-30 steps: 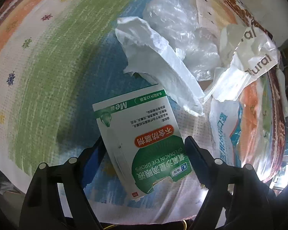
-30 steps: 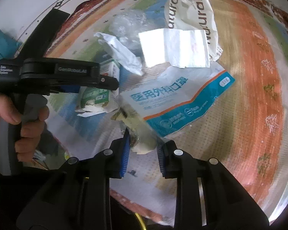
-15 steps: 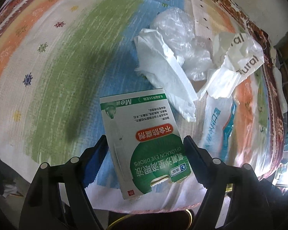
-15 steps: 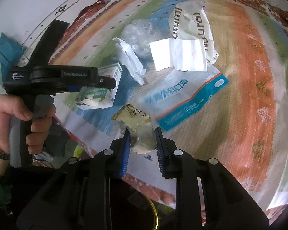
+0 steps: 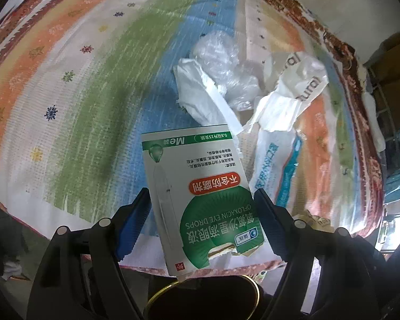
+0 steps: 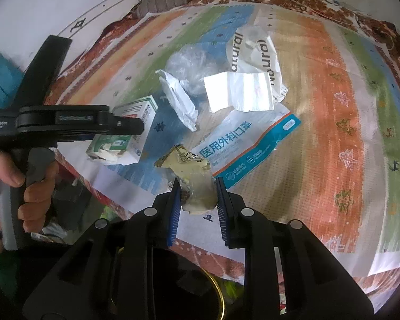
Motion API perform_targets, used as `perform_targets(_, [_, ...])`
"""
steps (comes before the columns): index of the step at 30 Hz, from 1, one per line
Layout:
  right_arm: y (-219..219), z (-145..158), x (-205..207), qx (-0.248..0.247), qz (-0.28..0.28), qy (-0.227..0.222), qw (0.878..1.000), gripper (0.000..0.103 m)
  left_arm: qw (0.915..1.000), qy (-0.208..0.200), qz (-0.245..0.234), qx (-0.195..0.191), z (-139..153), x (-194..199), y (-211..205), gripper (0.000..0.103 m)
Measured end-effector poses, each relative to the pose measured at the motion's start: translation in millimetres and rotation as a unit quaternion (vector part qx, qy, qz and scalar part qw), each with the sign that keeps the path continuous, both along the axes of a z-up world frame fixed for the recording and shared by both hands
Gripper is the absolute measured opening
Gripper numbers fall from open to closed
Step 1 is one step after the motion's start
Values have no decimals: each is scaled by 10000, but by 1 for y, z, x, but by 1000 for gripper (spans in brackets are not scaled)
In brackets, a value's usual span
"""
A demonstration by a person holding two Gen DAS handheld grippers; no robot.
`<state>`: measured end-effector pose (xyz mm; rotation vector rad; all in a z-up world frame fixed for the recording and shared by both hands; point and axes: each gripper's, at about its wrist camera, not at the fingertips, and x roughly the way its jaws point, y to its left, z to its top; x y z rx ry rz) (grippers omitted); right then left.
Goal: Collect trash
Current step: 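Lift the box with the left gripper while the right gripper carries the foil wrapper to the bin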
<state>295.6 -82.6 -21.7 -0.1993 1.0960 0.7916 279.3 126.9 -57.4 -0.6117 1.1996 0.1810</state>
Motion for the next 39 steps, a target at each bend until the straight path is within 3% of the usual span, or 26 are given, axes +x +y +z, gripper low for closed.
perform_targets(10, [-8, 15, -16, -69, -138, -187, 9997, 23, 9991, -404, -153, 46, 26, -18, -14, 76])
perform_targets(22, [-39, 46, -50, 276, -460, -472, 9974, 23, 9946, -943, -431, 28, 57, -60, -42, 76])
perform_targets(29, [-54, 50, -69, 390, -650, -552, 9956, 23, 9906, -1259, -438, -292, 65, -82, -48, 76])
perform_targets(39, [-70, 60, -91, 686, -782, -608, 9927, 23, 9834, -1601, -716, -456, 76, -115, -69, 76])
